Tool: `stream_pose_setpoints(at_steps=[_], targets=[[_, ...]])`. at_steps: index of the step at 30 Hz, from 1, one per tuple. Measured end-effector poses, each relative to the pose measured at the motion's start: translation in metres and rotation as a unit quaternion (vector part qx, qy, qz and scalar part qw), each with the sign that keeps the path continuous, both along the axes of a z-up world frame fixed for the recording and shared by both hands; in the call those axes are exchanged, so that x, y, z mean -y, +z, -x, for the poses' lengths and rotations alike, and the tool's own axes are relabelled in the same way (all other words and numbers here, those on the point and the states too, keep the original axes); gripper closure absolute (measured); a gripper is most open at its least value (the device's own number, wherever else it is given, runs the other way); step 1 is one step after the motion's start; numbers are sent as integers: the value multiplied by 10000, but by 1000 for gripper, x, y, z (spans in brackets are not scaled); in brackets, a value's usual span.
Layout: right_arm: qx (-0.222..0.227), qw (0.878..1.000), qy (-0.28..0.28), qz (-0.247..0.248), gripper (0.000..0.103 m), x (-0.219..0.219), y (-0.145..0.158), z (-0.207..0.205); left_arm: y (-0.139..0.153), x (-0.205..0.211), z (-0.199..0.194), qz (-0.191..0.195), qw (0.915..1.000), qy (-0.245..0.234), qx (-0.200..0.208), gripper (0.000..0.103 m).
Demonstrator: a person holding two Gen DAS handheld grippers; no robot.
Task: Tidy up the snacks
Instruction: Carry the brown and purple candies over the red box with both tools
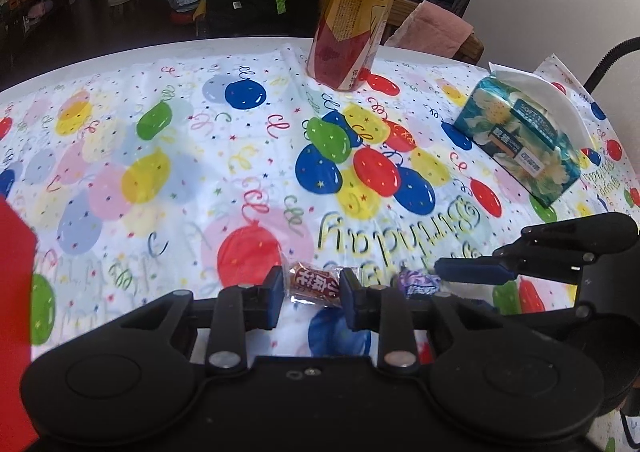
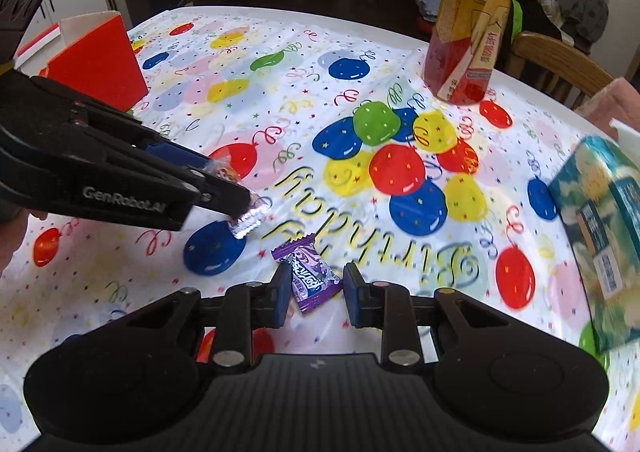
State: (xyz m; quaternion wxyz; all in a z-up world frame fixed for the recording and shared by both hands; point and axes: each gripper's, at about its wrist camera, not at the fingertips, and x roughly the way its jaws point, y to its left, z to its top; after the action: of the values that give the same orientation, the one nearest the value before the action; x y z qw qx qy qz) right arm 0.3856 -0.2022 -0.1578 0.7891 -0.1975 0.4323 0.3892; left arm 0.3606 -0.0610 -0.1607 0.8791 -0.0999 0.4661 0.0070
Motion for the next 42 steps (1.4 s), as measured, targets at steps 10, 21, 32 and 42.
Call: stream_pose_setpoints(at_steps=[10,21,32,42], targets=[[-14,9998,-198,-79,76,10,28,31,22,-4,35,100,9999,-18,13,77],[216,9992,-252,-232,76,-3,79,76,56,-19,75,199,9994,-200,187,77],[454,9976,-435,-287,76,-39,121,121,96,-55,115,295,9970,-489,524,77],[611,9967,-360,-405,76,-96,151,162,120,-114,156,259,9961,-482,694,77]])
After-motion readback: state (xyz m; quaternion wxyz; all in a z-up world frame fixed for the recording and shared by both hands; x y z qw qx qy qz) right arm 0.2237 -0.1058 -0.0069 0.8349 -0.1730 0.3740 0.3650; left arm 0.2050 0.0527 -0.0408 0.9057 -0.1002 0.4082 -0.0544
